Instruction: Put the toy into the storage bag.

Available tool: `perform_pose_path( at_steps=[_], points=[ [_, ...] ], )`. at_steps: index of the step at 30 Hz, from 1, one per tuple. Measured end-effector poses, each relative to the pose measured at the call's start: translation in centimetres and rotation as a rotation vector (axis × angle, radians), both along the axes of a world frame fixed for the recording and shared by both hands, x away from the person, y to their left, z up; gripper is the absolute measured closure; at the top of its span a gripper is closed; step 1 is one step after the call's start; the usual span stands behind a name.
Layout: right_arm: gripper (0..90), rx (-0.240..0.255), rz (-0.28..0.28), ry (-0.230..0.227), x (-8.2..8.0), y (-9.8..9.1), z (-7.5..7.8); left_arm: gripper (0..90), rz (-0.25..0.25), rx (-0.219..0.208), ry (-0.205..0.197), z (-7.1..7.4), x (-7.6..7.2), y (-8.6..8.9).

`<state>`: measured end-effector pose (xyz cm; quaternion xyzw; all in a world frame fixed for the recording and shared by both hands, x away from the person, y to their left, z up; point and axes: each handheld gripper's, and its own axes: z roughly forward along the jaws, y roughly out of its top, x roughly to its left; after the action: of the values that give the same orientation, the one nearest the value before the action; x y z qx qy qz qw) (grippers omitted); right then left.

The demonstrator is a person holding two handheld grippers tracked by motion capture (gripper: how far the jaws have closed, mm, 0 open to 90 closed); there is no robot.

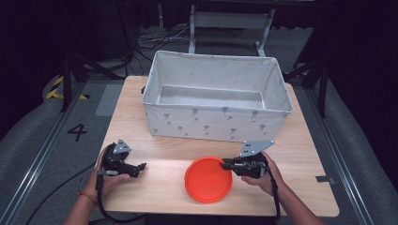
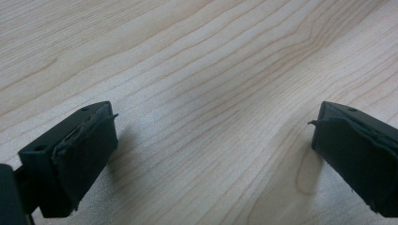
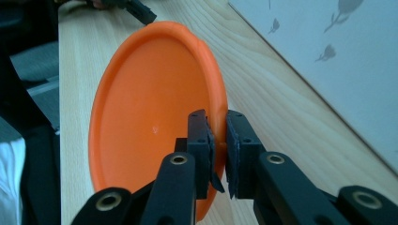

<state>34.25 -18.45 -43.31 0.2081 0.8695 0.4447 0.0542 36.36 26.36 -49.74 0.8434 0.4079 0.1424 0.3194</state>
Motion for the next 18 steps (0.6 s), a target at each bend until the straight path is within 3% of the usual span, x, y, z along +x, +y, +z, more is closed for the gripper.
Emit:
perform_pose_path(
  at_steps=[8, 18],
  points=[
    [82.3, -0.068, 0.008, -0.075, -1.3, -1.4, 2.1, 1.0, 0.000, 0.000, 0.000, 0.0, 0.0, 0.0],
    [82.4, -0.098, 0.003, -0.095, -1.7, -2.9, 3.4, 1.0, 0.000, 0.000, 0.000, 0.0, 0.0, 0.0]
  ],
)
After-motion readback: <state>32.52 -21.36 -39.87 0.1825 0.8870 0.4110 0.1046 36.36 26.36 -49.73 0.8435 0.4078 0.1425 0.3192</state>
